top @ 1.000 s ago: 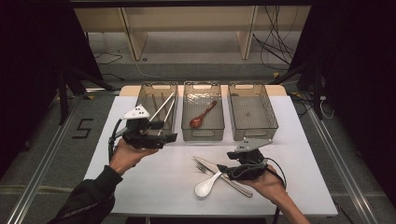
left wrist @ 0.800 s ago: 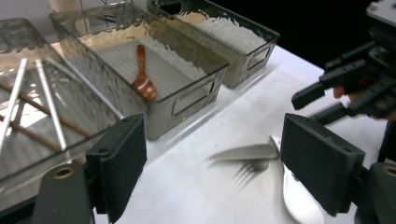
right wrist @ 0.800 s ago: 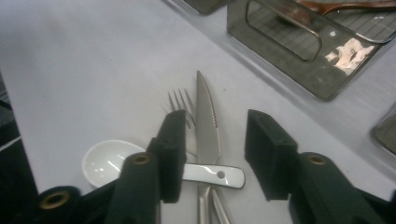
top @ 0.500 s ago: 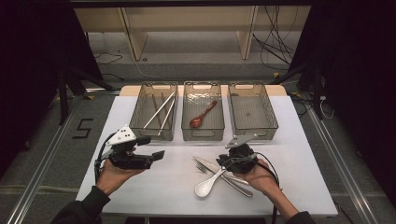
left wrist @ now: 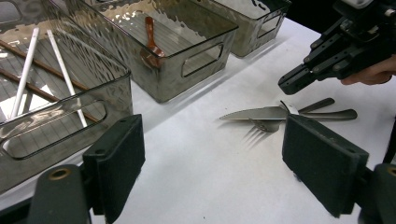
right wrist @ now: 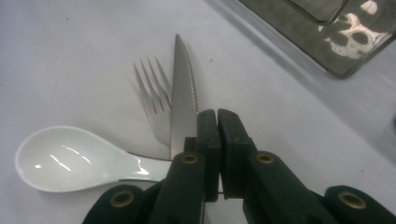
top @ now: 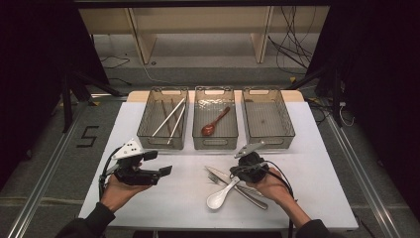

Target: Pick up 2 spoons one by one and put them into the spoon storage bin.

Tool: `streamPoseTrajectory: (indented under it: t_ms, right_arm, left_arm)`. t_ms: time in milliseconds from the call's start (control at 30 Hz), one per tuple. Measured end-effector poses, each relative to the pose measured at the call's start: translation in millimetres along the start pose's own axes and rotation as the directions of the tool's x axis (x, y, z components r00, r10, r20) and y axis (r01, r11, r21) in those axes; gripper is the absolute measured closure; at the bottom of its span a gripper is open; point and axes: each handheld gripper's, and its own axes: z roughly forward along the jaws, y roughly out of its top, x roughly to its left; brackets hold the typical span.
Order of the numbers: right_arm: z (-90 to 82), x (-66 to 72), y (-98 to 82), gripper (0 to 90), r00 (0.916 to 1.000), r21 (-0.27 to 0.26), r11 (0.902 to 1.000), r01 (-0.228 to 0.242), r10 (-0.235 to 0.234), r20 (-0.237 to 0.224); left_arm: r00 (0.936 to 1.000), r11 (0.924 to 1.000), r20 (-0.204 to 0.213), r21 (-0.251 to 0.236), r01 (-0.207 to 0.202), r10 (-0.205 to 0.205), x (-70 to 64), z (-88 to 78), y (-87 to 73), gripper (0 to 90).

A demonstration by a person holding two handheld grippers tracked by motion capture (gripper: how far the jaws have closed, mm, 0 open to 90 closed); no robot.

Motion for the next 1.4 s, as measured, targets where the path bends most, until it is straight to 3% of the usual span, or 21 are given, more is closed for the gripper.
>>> streamPoseTrajectory:
  t_ms: [867,1400]
  right_arm:
    - [21.1,-2.9,-1.3,90.0,0.9997,0.122,0.9925,0.011,-0.008,-0.022]
    - [6.7,3.2,-8.2,90.0,0.9997,0.2,0.9798,0.007,-0.003,-0.023]
  left_arm:
    - [0.9999,0.9999,0.0,0.004,-0.011,0.011,-0.4,1.9,-0.7,19.2]
    - [0.9998,0.9997,-0.007,0.01,-0.02,0.02,-0.6,1.5,-0.9,19.2]
